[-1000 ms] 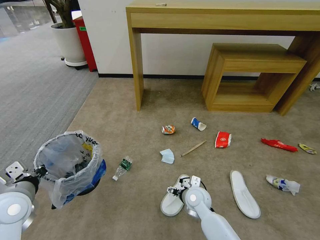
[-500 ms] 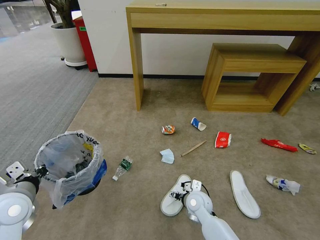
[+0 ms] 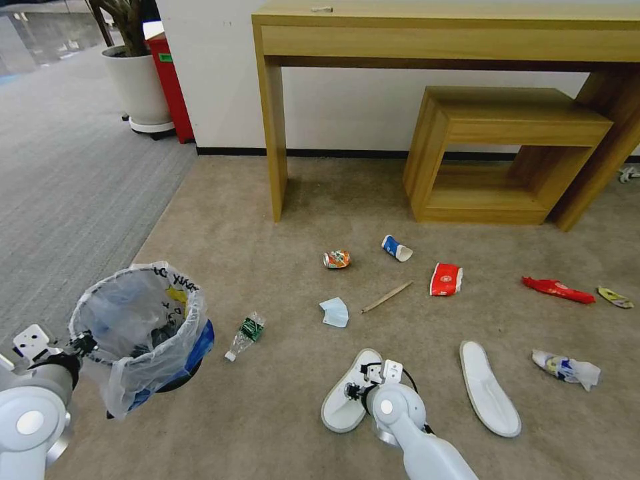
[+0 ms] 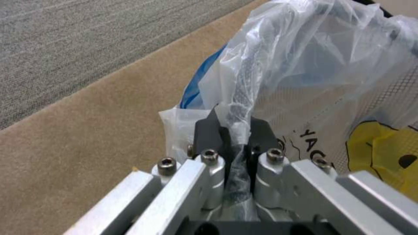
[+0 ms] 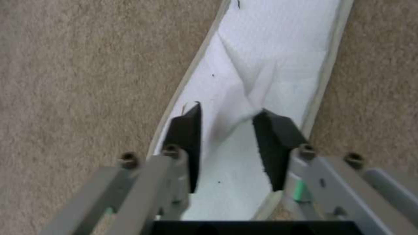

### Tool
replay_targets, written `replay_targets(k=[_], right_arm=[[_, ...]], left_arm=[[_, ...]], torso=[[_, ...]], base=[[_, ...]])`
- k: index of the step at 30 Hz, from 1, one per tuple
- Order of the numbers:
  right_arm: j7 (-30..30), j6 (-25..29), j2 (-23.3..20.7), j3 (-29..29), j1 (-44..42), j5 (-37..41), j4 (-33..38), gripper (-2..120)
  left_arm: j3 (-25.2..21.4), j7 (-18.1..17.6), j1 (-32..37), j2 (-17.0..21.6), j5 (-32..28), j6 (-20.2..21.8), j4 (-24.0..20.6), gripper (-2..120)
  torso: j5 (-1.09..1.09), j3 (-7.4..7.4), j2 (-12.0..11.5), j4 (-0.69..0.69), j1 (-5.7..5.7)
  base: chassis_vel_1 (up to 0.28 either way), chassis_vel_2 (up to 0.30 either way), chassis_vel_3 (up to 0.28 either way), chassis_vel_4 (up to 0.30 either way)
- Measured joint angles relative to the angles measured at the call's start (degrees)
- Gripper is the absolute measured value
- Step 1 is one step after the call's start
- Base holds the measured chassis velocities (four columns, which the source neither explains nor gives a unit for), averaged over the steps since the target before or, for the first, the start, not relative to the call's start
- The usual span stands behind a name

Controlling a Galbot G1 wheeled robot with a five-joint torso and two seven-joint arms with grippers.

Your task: Pick up the trash bin and place the garbage on the floor into it.

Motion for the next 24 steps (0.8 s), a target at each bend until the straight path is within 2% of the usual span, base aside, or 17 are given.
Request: replay_targets(k=[2,6,24], right_arm=[[0.0,0.0,0.0,0.0,0.0,-0.1,0.0,22],[-0.5,0.2,-0.1,0.0,-0.1,-0.8,-0.7,3],[-4.2,6.6,-0.7,0.6,0.3,-6.4,-1.3,0]], left_arm=[[0.0,0.0,0.0,0.0,0.0,0.0,0.0,2],[0.1,0.0,0.0,0.1,0.1,0.0,0.0,2],[2.4,0.1,0.5,0.0,1.6,0.0,-0.4,2]], torso=[[0.0,0.0,0.0,0.0,0.0],[0.0,0.0,0.0,0.0,0.0],[0.01,0.0,0.0,0.0,0.0]], base=[[0.0,0.0,0.0,0.0],[0.0,0.0,0.0,0.0],[0.0,0.0,0.0,0.0]])
